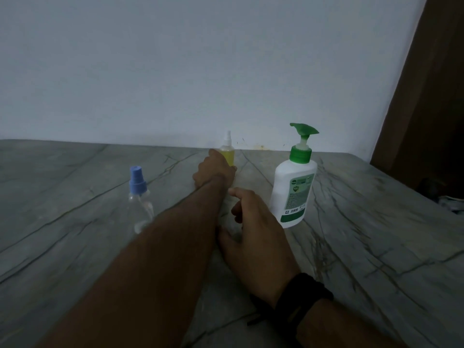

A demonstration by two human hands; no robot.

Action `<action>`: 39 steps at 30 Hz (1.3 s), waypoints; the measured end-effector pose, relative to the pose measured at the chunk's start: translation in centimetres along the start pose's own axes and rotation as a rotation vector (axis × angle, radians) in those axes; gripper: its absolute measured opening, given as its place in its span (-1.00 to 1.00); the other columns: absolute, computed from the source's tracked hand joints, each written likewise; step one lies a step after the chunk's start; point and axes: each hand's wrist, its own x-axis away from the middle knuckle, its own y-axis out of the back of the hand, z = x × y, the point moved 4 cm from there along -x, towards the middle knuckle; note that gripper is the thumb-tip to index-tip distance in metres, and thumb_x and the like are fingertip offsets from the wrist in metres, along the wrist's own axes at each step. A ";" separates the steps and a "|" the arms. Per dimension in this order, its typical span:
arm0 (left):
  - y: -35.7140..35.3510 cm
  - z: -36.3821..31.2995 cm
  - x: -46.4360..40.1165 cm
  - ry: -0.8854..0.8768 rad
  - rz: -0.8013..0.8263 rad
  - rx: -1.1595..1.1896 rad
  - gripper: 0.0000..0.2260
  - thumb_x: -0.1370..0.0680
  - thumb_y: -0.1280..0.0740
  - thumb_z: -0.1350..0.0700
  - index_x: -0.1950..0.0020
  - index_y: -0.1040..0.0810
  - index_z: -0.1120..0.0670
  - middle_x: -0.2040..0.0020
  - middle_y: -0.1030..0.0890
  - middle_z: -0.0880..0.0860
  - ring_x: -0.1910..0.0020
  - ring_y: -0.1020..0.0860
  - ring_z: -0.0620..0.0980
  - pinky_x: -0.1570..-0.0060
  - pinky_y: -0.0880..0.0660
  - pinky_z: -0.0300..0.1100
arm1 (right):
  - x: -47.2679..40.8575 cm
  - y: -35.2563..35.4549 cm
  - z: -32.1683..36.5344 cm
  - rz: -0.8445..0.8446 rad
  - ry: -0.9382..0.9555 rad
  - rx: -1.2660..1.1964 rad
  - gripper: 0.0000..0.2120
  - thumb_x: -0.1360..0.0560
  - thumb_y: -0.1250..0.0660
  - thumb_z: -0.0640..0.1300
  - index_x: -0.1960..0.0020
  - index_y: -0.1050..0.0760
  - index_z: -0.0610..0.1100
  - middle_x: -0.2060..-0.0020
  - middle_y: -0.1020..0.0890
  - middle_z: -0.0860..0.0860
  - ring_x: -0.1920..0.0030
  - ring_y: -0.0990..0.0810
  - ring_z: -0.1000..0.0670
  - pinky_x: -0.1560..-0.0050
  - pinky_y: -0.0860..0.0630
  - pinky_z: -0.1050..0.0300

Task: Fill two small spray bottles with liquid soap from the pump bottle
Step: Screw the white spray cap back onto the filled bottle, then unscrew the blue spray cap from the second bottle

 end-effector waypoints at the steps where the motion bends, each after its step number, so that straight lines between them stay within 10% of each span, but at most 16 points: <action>1: 0.1 0.0 0.4 0.000 -0.004 -0.004 -0.46 -0.49 -0.41 -0.14 -0.31 -0.32 0.10 -0.23 -0.52 0.14 -0.21 -0.51 0.16 -0.17 -0.47 0.09 | 0.0 0.1 0.1 -0.013 -0.010 -0.018 -0.43 -0.54 -0.37 -0.01 -0.49 -0.24 0.04 -0.25 -0.47 0.10 -0.25 -0.45 0.10 -0.25 -0.45 0.17; 8: 2.0 0.7 6.6 -0.098 -0.013 -0.001 -0.63 -0.52 -0.35 -0.10 -0.20 -0.39 0.07 -0.09 -0.57 0.11 -0.04 -0.56 0.14 -0.04 -0.54 0.08 | -0.4 1.1 0.5 -0.099 -0.092 -0.110 -0.58 -0.56 -0.35 -0.12 -0.38 -0.34 -0.07 -0.03 -0.44 0.10 -0.04 -0.45 0.12 -0.08 -0.42 0.26; 17: 6.1 2.3 17.6 -0.252 -0.001 -0.107 -0.86 -0.61 -0.20 0.09 -0.11 -0.43 0.12 -0.10 -0.58 0.15 -0.09 -0.55 0.17 0.02 -0.45 0.00 | 0.1 1.5 0.9 -0.140 -0.077 -0.116 -0.84 -0.52 -0.25 -0.26 -0.07 -0.38 -0.11 0.16 -0.53 -0.08 0.09 -0.54 -0.10 -0.03 -0.53 -0.17; 34: 17.4 12.7 19.5 -0.024 -0.111 0.055 -0.38 -0.40 -0.51 -0.16 -0.27 -0.36 0.14 -0.21 -0.48 0.14 -0.08 -0.51 0.08 0.07 -0.48 -0.09 | 0.8 1.8 1.4 -0.051 -0.075 -0.031 -0.73 -0.51 -0.34 -0.21 -0.17 -0.38 -0.14 0.19 -0.56 -0.10 0.16 -0.52 -0.06 0.13 -0.36 0.14; 39: 17.1 12.8 16.8 -0.002 -0.063 0.110 -0.13 -0.34 -0.50 -0.28 -0.45 -0.23 0.12 -0.34 -0.47 0.15 -0.24 -0.51 0.14 -0.19 -0.51 0.05 | 0.6 1.5 1.2 -0.034 -0.052 -0.024 -0.71 -0.50 -0.35 -0.19 -0.17 -0.37 -0.10 0.17 -0.58 -0.08 0.15 -0.55 -0.06 0.10 -0.48 0.07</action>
